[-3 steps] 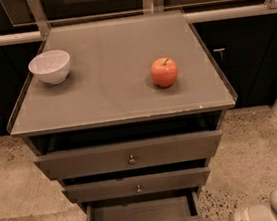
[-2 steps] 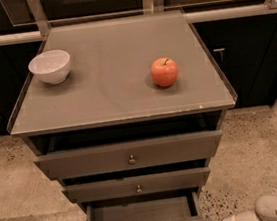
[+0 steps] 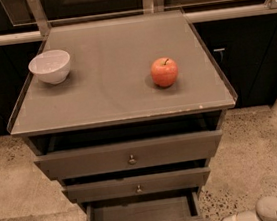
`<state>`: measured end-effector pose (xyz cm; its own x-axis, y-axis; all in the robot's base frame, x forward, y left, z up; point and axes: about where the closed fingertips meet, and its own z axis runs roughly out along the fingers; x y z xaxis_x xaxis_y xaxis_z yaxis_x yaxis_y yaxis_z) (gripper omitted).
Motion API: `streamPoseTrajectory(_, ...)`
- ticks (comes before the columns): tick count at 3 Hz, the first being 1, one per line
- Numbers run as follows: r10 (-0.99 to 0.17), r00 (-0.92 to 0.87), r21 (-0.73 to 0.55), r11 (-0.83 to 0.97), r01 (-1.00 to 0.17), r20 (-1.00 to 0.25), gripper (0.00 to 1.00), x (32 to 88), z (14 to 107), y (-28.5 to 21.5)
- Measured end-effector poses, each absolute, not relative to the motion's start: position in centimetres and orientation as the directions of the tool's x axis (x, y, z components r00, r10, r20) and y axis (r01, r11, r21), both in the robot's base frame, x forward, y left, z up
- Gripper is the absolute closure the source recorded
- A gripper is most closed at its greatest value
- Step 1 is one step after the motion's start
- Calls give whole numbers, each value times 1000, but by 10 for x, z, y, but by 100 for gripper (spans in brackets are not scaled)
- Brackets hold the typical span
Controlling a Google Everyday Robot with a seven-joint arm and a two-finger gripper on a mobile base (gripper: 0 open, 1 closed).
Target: Close bottom drawer
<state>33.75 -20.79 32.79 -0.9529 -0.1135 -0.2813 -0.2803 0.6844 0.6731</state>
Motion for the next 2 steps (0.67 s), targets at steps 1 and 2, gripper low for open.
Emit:
streamPoseTrajectory(1, -59, -946, 670, 692, -269, -318, 100, 377, 300, -207)
streamPoseTrajectory(2, -58, -946, 671, 692, -269, -319, 100, 378, 299, -207)
